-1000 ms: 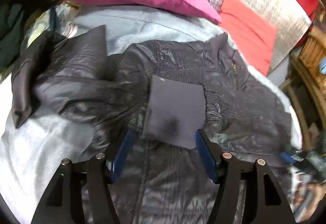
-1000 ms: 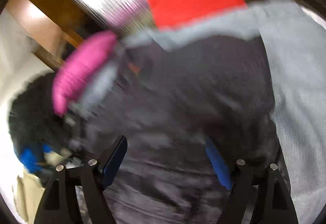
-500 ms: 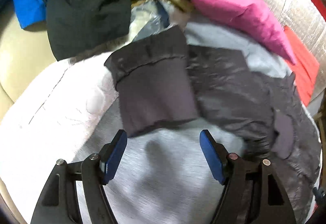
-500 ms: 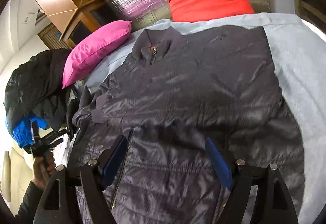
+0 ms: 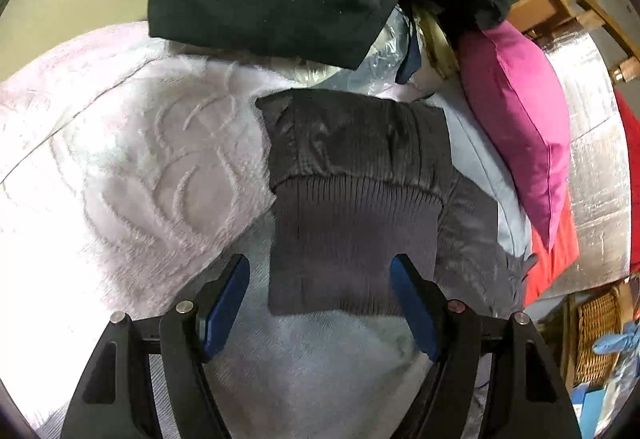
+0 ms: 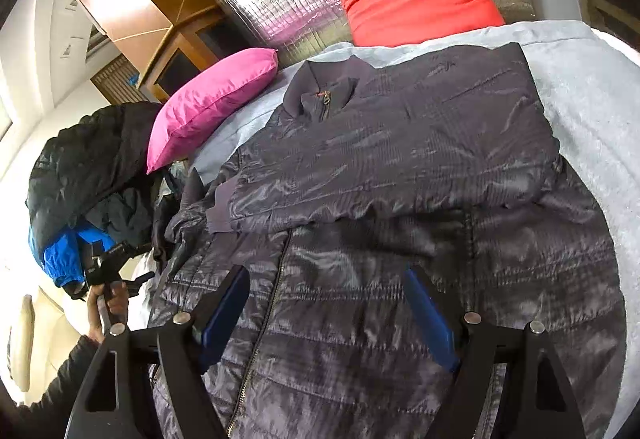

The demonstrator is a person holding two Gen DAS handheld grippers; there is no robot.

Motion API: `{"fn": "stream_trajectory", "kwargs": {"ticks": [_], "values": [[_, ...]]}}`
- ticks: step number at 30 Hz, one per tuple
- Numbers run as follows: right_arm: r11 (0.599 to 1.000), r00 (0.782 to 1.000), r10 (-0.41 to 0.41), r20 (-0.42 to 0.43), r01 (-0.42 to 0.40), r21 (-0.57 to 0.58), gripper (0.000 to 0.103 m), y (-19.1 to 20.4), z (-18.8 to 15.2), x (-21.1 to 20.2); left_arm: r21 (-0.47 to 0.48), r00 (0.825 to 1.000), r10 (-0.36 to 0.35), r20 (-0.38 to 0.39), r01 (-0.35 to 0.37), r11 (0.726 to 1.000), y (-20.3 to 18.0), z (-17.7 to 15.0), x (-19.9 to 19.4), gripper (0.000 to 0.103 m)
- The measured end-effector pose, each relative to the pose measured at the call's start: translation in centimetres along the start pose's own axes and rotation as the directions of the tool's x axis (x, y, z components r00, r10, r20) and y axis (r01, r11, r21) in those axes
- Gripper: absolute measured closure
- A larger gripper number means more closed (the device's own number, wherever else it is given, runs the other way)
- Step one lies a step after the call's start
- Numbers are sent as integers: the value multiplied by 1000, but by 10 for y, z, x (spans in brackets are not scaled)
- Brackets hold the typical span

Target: Fold large clothes

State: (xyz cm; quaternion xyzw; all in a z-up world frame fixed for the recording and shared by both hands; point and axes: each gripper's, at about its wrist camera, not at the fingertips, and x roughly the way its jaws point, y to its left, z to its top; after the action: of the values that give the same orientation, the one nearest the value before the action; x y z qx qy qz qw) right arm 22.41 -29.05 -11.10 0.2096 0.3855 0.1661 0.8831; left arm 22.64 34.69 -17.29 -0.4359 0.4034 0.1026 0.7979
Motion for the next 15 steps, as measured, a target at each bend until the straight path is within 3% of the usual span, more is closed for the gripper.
{"fn": "stream_trajectory", "kwargs": {"ticks": [6,10,13,15], "values": [[1000,1000,1,5,-1,-4,21,2,-1,-2,-11,999,35,-18,-35,999,-4,11,20,53],[1000,1000,-3,13,3,-11,21,3,0,-6,18,997,78,-23,-77,997,-9,14,24,87],[1000,1000,-7,19,7,-11,21,3,-1,-8,92,998,68,-8,-67,994,-26,15,14,91],[1000,1000,-7,24,7,-5,21,1,-2,-10,130,1000,7,18,-9,991,-44,14,-7,91]]}}
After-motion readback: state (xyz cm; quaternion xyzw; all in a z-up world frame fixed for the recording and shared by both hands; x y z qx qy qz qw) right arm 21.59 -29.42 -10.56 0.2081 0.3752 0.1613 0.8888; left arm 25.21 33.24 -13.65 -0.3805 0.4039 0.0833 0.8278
